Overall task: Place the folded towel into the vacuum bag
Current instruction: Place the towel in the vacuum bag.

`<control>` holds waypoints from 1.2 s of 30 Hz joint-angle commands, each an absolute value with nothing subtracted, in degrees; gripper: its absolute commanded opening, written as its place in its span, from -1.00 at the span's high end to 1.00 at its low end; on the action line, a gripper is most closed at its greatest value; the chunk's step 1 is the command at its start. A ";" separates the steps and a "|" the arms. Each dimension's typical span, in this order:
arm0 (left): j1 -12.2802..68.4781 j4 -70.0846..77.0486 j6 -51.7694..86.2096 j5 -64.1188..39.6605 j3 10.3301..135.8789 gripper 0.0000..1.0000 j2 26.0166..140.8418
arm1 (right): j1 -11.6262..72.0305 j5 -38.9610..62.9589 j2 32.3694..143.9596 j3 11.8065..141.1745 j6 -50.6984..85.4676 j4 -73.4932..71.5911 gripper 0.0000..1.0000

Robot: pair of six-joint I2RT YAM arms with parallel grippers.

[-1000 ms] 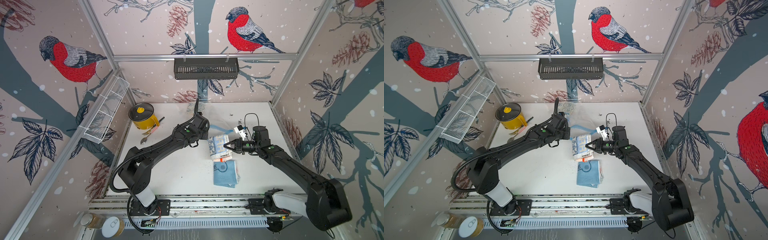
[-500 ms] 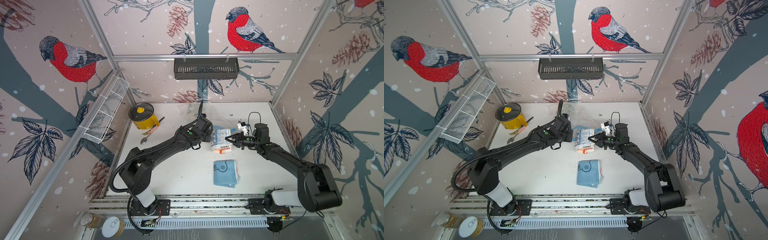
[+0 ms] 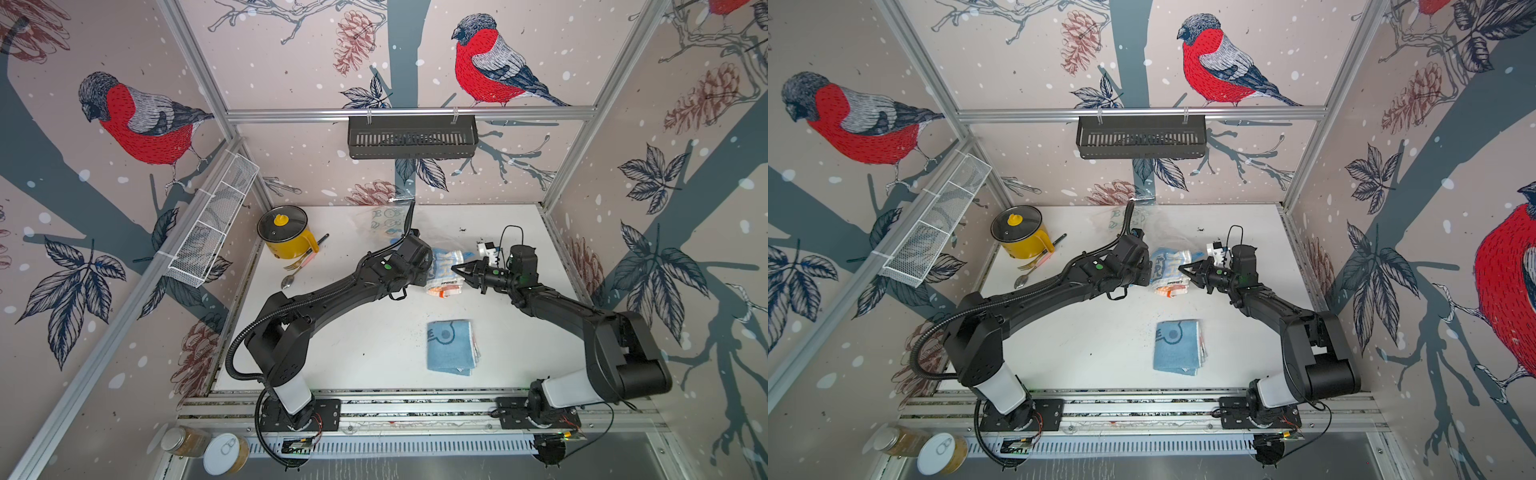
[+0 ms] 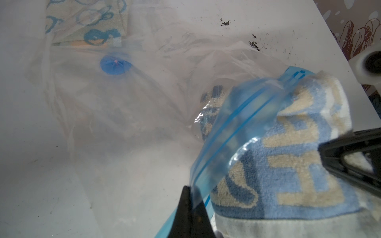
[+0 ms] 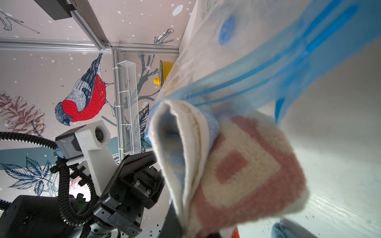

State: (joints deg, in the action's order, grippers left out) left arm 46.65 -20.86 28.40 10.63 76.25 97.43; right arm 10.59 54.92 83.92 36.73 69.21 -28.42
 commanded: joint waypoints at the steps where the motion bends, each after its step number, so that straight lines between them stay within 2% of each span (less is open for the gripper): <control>1: 46.76 -21.50 30.04 9.86 77.64 1.00 98.03 | 11.64 53.22 83.67 36.33 71.74 -32.37 0.97; 8: 46.76 -21.14 29.98 8.61 78.60 1.00 99.03 | 11.73 47.89 83.08 34.01 78.20 -38.80 0.97; 16: 46.84 -20.96 29.58 8.06 77.26 1.00 98.12 | 9.00 43.29 85.54 37.94 81.54 -41.39 0.97; 26: 46.84 -20.69 30.17 6.60 79.34 1.00 98.28 | 15.14 40.16 90.40 41.66 79.37 -39.72 0.95; 36: 46.80 -20.61 30.30 5.52 81.72 1.00 100.09 | 19.42 37.08 92.95 41.47 79.26 -39.85 0.79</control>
State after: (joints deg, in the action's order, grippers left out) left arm 46.74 -21.21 29.76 6.22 81.06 100.03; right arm 19.07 38.54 92.86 41.34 79.68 -38.61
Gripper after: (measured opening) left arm 0.049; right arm 0.107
